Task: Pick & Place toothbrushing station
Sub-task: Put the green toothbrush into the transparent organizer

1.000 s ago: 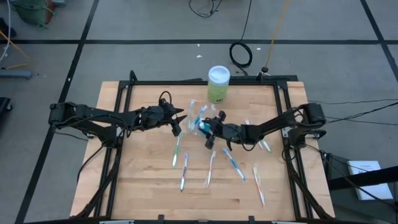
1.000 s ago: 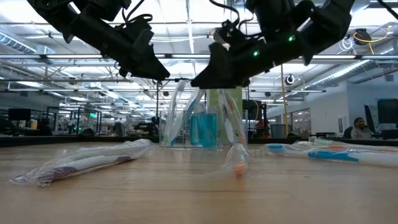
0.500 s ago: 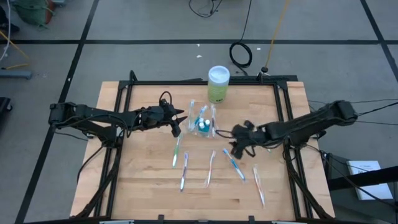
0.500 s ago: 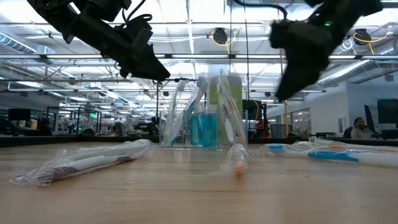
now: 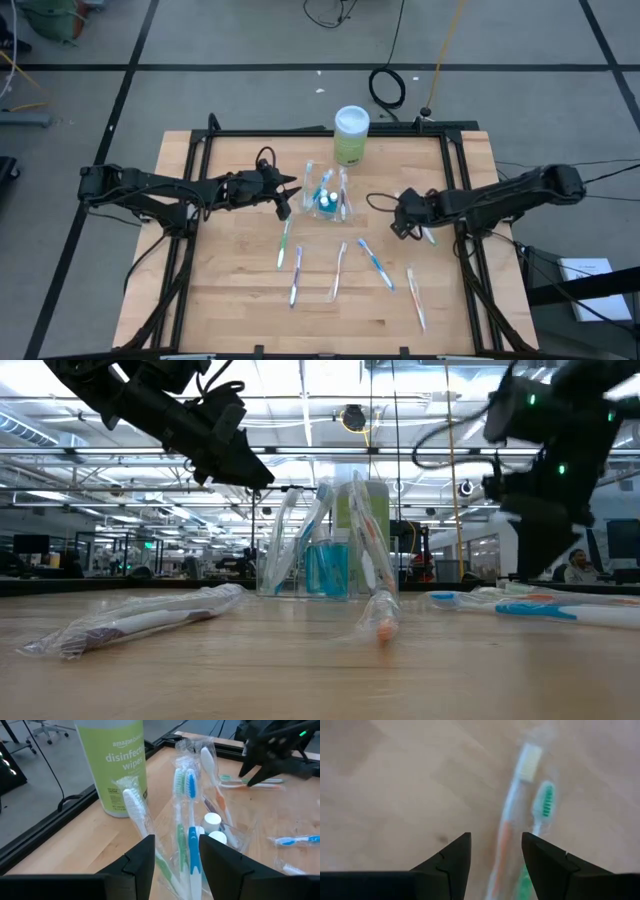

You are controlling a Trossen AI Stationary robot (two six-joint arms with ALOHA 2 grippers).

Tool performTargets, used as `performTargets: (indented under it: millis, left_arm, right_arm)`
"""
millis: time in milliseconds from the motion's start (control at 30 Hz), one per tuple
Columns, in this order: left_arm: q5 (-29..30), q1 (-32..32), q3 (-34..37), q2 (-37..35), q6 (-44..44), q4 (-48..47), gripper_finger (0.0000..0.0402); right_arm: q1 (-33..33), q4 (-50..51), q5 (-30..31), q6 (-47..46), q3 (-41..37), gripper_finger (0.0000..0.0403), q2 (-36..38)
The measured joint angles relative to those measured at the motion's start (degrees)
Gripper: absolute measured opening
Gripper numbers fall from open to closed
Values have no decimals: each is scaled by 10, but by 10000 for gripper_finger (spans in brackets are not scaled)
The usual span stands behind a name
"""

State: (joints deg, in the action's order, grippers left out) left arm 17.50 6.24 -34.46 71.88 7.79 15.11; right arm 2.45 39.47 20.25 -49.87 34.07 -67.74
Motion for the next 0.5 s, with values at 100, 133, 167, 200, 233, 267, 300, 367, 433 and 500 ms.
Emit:
performTargets:
  millis: [100,133,167,200,233,267,300,367,433,500]
  left_arm:
    - [0,0,0,0,-1,7,157]
    - [0,0,0,0,-1,9,157]
    - [0,0,0,0,-1,12,157]
    - [0,0,0,0,-1,15,157]
    - [0,0,0,0,-1,16,157]
    - [0,0,0,0,-1,16,157]
    - [0,0,0,0,-1,15,157]
    - [0,0,0,0,-1,15,157]
    - [0,0,0,0,-1,15,157]
    - [3,0,0,0,-1,15,157]
  right_arm:
    - [-31,-53,-26,2,-46,166,0]
    - [-38,-70,-31,2,-59,166,1]
    - [-44,-86,-36,0,-69,166,2]
    - [-48,-100,-41,-1,-78,166,2]
    - [-51,-107,-42,0,-86,166,3]
    - [-51,-109,-42,0,-91,166,3]
    - [-51,-111,-43,0,-93,166,2]
    - [-50,-112,-45,3,-92,166,3]
    - [-50,-112,-47,13,-84,166,9]
    - [-50,-104,-56,21,-73,166,18]
